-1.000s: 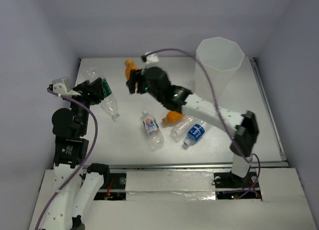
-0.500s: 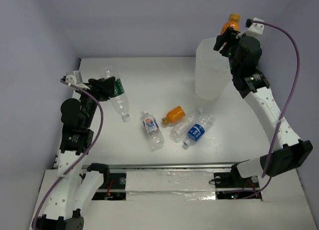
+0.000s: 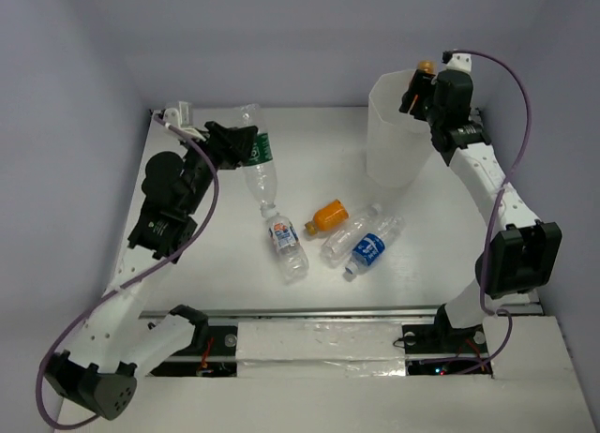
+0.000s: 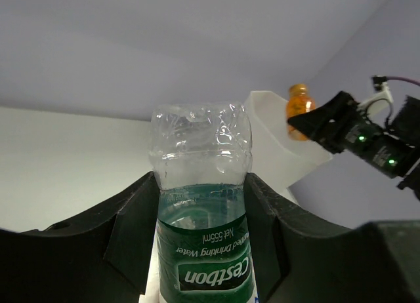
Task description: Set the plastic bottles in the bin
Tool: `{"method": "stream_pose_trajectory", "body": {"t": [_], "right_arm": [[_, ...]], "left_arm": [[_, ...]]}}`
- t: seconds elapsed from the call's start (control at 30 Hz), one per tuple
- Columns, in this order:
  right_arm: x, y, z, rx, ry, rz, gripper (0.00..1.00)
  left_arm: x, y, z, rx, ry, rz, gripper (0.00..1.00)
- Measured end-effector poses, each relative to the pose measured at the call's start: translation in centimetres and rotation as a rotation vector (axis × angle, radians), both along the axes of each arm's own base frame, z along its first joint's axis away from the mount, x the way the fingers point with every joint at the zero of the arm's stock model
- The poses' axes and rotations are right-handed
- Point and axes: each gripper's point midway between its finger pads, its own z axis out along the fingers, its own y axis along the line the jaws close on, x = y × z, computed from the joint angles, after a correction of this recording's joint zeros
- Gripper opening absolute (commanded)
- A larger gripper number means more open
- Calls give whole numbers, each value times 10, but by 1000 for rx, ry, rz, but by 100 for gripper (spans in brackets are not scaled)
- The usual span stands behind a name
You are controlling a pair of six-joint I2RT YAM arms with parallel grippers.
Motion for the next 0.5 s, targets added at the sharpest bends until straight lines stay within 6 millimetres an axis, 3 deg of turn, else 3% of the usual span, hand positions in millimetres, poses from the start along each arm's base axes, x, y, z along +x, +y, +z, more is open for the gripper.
{"method": "stream_pose_trajectory", "body": {"t": [0.13, 0.23, 0.33, 0.5], "right_arm": [[-4, 4, -2, 12, 2, 19, 82], [-12, 5, -3, 20, 2, 31, 87], [-21, 5, 3, 31, -11, 36, 90], [-45, 4, 31, 70, -87, 42, 88]], "left_arm": [[6, -30, 32, 1, -43, -36, 32], [18, -54, 52, 22, -70, -45, 32], [33, -75, 66, 44, -88, -43, 32], [56, -103, 75, 44, -98, -34, 32]]}}
